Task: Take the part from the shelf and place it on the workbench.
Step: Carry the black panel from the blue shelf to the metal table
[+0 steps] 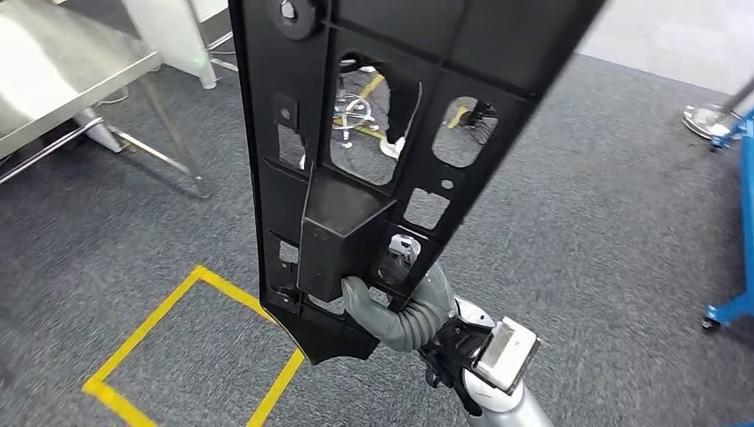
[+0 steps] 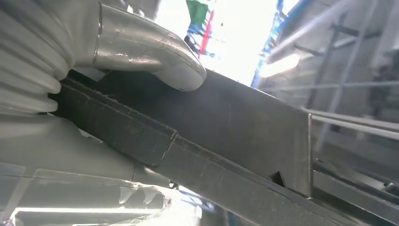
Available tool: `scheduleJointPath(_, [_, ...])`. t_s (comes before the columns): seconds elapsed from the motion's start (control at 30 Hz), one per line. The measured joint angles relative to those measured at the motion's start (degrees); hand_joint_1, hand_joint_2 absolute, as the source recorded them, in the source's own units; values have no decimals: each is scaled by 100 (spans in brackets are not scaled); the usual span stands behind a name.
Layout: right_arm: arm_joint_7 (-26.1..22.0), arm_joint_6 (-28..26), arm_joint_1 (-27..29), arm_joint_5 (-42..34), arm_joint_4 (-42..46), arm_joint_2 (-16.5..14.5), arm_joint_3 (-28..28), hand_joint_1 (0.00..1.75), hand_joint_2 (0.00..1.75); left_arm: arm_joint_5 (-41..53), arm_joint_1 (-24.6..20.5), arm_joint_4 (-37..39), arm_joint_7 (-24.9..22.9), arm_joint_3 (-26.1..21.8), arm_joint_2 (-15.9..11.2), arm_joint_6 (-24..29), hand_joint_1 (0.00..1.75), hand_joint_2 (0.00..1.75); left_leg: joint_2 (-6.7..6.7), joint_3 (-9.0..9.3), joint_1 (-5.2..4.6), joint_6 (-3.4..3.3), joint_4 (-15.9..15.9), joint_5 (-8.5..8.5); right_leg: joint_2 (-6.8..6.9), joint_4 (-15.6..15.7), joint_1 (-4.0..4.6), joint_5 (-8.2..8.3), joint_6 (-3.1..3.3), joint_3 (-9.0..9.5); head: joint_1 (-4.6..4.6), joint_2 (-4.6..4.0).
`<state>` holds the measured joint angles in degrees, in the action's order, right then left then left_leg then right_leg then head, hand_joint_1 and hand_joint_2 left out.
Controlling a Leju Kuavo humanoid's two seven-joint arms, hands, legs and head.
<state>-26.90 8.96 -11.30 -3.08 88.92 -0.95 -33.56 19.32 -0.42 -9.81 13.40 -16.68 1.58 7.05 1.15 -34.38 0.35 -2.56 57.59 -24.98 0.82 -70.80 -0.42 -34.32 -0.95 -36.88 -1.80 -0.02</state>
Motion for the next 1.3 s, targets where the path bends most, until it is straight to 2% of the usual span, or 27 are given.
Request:
scheduleJointPath(0.03, [3, 0, 20, 0, -4, 13, 11, 175, 175, 2, -1, 1, -1, 1, 2, 1, 0, 175, 90, -3, 2, -2, 2, 0, -39, -285, -6, -77, -12, -165, -2, 0])
scheduleJointPath(0.07, [6, 0, 34, 0, -7, 22, 24, 175, 175, 3, 5, 1, -3, 1, 5, -1, 0, 175, 176, -3, 4, -1, 5, -1, -54, -379, -11, -67, -45, -241, -3, 0])
scheduleJointPath(0.1, [5, 0, 42, 0, -7, 28, 36, 175, 175, 5, 11, 2, -4, 1, 8, -3, 0, 175, 263, 1, 7, 3, 9, -2, -68, -243, -20, 37, -97, -204, -2, 0])
scheduleJointPath(0.13, [5, 0, 42, 0, -7, 31, 45, 175, 175, 7, 15, 1, -5, 1, 12, -5, 0, 175, 350, 8, 14, 12, 16, -6, -109, 105, -38, 214, -156, -58, -2, 0])
scheduleJointPath(0.17, [5, 0, 41, 0, -7, 32, 53, 175, 175, 10, 15, 1, -6, 0, 13, -7, 0, 175, 432, 8, 21, 31, 25, -11, -217, 525, -67, 392, -207, 122, -4, 0])
scheduleJointPath(0.2, [5, 0, 42, 0, -7, 33, 58, 175, 175, 12, 15, 0, -7, 0, 13, -8, 0, 175, 512, 1, 18, 60, 40, -20, -306, 882, -85, 535, -220, 284, -3, 0])
scheduleJointPath(0.27, [5, -2, 45, 1, -6, 31, 63, 175, 175, 17, 24, 1, -12, 0, 11, -14, 0, 175, 622, -38, 13, 133, 55, -19, -411, 1192, -90, 647, -168, 426, -2, 0])
scheduleJointPath(0.33, [5, -9, 44, 3, -4, 16, 67, 175, 175, 23, 49, 3, -17, 1, 10, -28, 0, 175, 692, -72, 28, 203, 44, -2, -311, 1200, -84, 672, -78, 435, 1, 0])
scheduleJointPath(0.37, [5, -13, 42, 4, -4, 3, 69, 175, 175, 25, 62, 3, -20, 2, 15, -36, 0, 175, 621, -95, 27, 231, 76, -27, -259, 1211, -94, 682, -37, 440, 5, 0])
scheduleJointPath(0.4, [3, -17, 42, 5, -3, -9, 71, 175, 175, 27, 64, 4, -22, 3, 20, -40, 0, 175, 483, -153, 24, 256, 191, -102, -195, 1224, -107, 687, 13, 449, 18, 0])
scheduleJointPath(0.47, [0, -21, 47, 8, -3, -24, 78, 175, 175, 27, 43, 4, -24, 5, 26, -43, 0, 175, 109, -432, 16, 294, 760, -410, -57, 1235, -95, 678, 100, 460, 40, 0])
scheduleJointPath(0.53, [-2, -22, 55, 10, -3, -24, 84, 175, 175, 29, 31, 4, -24, 6, 27, -43, 0, 175, -53, -801, 33, 322, 1475, -692, 100, 1234, -64, 662, 146, 461, 46, 0])
scheduleJointPath(0.57, [-1, -22, 60, 11, -3, -23, 85, 175, 175, 31, 36, 4, -24, 7, 30, -43, 0, 175, -81, -891, 39, 330, 1640, -709, 177, 1234, -55, 655, 155, 463, 46, 0])
scheduleJointPath(0.6, [-1, -22, 64, 13, -3, -23, 86, 175, 175, 33, 43, 4, -24, 7, 31, -46, 0, 175, -107, -866, 42, 331, 1585, -621, 248, 1234, -50, 647, 156, 470, 47, 0])
scheduleJointPath(0.63, [-1, -26, 67, 16, -3, -25, 89, 175, 175, 35, 47, 3, -24, 7, 29, -50, 0, 175, -152, -724, 44, 324, 1318, -456, 315, 1233, -49, 637, 153, 481, 48, 0])
scheduleJointPath(0.7, [0, -38, 70, 39, 4, -27, 101, 175, 175, 37, 33, 0, -24, 7, 21, -57, 0, 175, -394, -293, 15, 280, 552, -145, 437, 1230, -19, 604, 118, 516, 48, 0])
scheduleJointPath(0.77, [7, -52, 73, 74, 25, -30, 120, 175, 175, 45, 9, -3, -11, 7, 16, -60, 0, 175, -541, -76, -36, 214, 141, -55, 551, 1227, 24, 572, 63, 541, 31, 0])
scheduleJointPath(0.83, [16, -57, 74, 103, 56, -43, 131, 175, 175, 68, 12, -3, 8, 5, 13, -61, 0, 175, -426, -85, -71, 142, 95, -62, 678, 1244, 36, 553, 5, 571, 16, 0])
scheduleJointPath(0.87, [20, -58, 74, 111, 74, -52, 139, 175, 175, 84, 25, -3, 15, 4, 14, -62, 0, 175, -355, -66, -65, 104, 65, -45, 673, 1230, 32, 533, -25, 581, 17, 0])
scheduleJointPath(0.93, [25, -61, 79, 117, 111, -61, 167, 175, 175, 108, 29, -4, 33, 2, 16, -63, 0, 175, -214, -12, -26, 27, -7, 0, 400, 950, 18, 370, -45, 481, 12, 0])
scheduleJointPath(1.0, [34, -63, 109, 120, 126, -41, 202, 175, 175, 114, 7, -5, 50, 1, 17, -62, 0, 175, -54, 0, 2, -14, -30, 21, 46, 245, -11, 65, -14, 138, 2, 0])
scheduleJointPath(1.07, [44, -63, 149, 129, 126, -18, 220, 175, 175, 116, 5, -5, 56, 2, 21, -62, 0, 175, 121, -10, 5, -21, -27, 24, -47, -320, -21, -101, -31, -174, -2, 0])
scheduleJointPath(1.1, [45, -63, 161, 136, 127, -12, 223, 175, 175, 117, 12, -5, 57, 2, 24, -62, 0, 175, 208, -10, 7, -19, -22, 25, -61, -306, -25, -46, -73, -191, -2, 0])
scheduleJointPath(1.13, [45, -63, 165, 144, 128, -10, 224, 175, 175, 117, 19, -5, 58, 1, 27, -62, 0, 175, 296, -5, 12, -13, -16, 24, -89, -63, -35, 98, -130, -96, -2, 0])
scheduleJointPath(1.2, [45, -63, 165, 161, 131, -9, 226, 175, 175, 119, 21, -5, 63, 1, 32, -62, 0, 175, 464, -4, 16, 23, 12, 14, -275, 735, -73, 450, -222, 257, -3, 0])
scheduleJointPath(1.23, [45, -63, 166, 168, 133, -8, 226, 175, 175, 122, 20, -5, 67, 1, 33, -62, 0, 175, 531, -15, 10, 52, 30, 7, -359, 1032, -88, 564, -221, 391, -3, 0])
scheduleJointPath(1.3, [46, -63, 169, 179, 136, -12, 229, 175, 175, 137, 36, -5, 72, 2, 32, -62, 0, 175, 632, -52, 6, 124, 40, 13, -414, 1225, -75, 623, -148, 484, 0, 0])
